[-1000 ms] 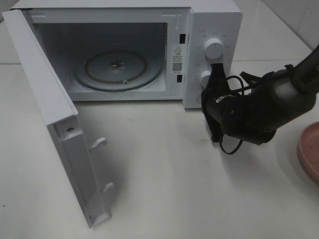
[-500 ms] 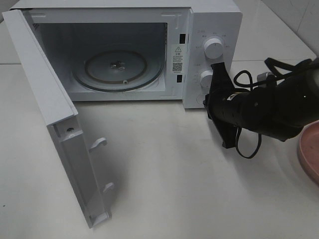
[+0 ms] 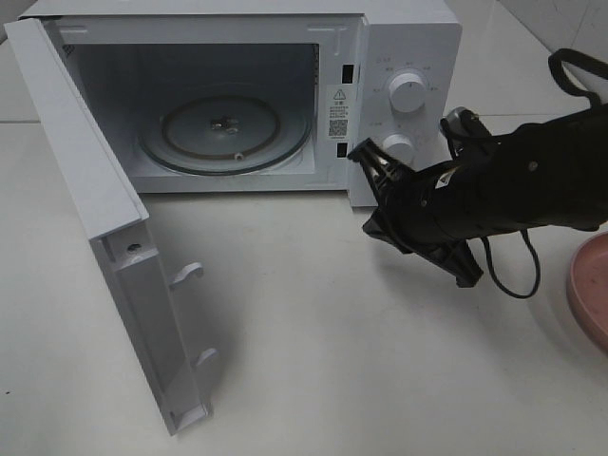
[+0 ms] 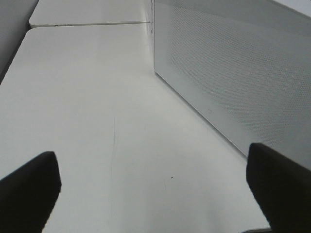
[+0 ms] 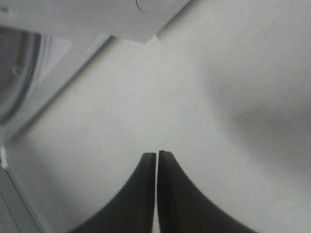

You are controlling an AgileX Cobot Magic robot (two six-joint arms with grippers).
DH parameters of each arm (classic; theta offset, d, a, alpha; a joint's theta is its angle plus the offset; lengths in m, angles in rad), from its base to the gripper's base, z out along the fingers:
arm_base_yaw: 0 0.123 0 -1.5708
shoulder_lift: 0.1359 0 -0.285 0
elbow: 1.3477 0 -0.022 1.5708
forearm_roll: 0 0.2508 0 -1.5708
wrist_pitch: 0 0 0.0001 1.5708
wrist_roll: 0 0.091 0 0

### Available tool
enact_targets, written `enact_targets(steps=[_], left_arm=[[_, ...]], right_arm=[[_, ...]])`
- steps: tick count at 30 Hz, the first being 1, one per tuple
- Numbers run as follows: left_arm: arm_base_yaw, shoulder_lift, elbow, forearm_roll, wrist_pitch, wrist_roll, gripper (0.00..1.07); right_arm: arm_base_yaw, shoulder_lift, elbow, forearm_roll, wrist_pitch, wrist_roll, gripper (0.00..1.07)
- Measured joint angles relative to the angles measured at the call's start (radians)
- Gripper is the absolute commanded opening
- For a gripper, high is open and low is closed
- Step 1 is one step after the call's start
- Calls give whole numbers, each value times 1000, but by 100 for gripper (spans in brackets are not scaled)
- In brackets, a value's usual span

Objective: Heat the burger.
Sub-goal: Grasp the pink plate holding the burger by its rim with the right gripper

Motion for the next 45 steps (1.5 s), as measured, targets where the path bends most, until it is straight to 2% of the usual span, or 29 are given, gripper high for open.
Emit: enact_targets(steps=[1, 4, 5, 7, 9, 12, 14, 17, 23, 25, 27, 28, 30, 31, 32, 33, 34, 35, 36, 37, 38, 39, 45], left_arm=[[0, 0, 0, 0, 0, 0, 98], [0, 0, 0, 0, 0, 0, 98], [0, 0, 0, 0, 0, 0, 98], [0, 0, 0, 0, 0, 0, 98], [0, 0, 0, 0, 0, 0, 98], [0, 0, 0, 0, 0, 0, 98], [0, 0, 0, 0, 0, 0, 98], [0, 0, 0, 0, 0, 0, 98], [0, 0, 0, 0, 0, 0, 98], [0, 0, 0, 0, 0, 0, 98], [0, 0, 0, 0, 0, 0, 98], [0, 0, 0, 0, 0, 0, 98], [0, 0, 0, 0, 0, 0, 98], [0, 0, 0, 0, 0, 0, 98], [0, 0, 0, 0, 0, 0, 98], [0, 0, 0, 0, 0, 0, 98], [0, 0, 0, 0, 0, 0, 98], [0, 0, 0, 0, 0, 0, 98], [0, 0, 0, 0, 0, 0, 98], [0, 0, 0, 0, 0, 0, 98], [0, 0, 0, 0, 0, 0, 98], [0, 0, 0, 0, 0, 0, 98], [0, 0, 0, 0, 0, 0, 98]], right_arm=[[-1, -19, 0, -47, 84, -58, 6], [-1, -26, 0, -69, 113, -79, 6], [-4, -47, 0, -128, 175, -126, 6], [-5, -58, 0, -155, 201, -143, 7], [-9, -105, 0, -276, 304, -209, 8], [-9, -117, 0, -311, 329, -228, 8], [-9, -160, 0, -391, 403, -268, 9], [-9, -213, 0, -440, 503, -301, 11], [-26, -268, 0, -450, 628, -344, 16], [-37, -290, 0, -460, 704, -363, 24], [-39, -295, 0, -466, 724, -368, 27], [-39, -304, 0, -477, 751, -378, 36], [-39, -308, 0, -485, 761, -379, 39], [-39, -318, 0, -499, 767, -384, 49], [-39, -318, 0, -499, 767, -384, 49], [-39, -322, 0, -503, 767, -384, 55], [-45, -330, -1, -510, 768, -385, 68], [-45, -330, -1, -510, 768, -385, 68], [-51, -332, -2, -513, 769, -385, 75], [-67, -337, -2, -519, 772, -386, 89], [-67, -337, -2, -519, 772, -386, 89], [-88, -337, -2, -530, 787, -387, 96], [-152, -338, -2, -576, 812, -388, 97]])
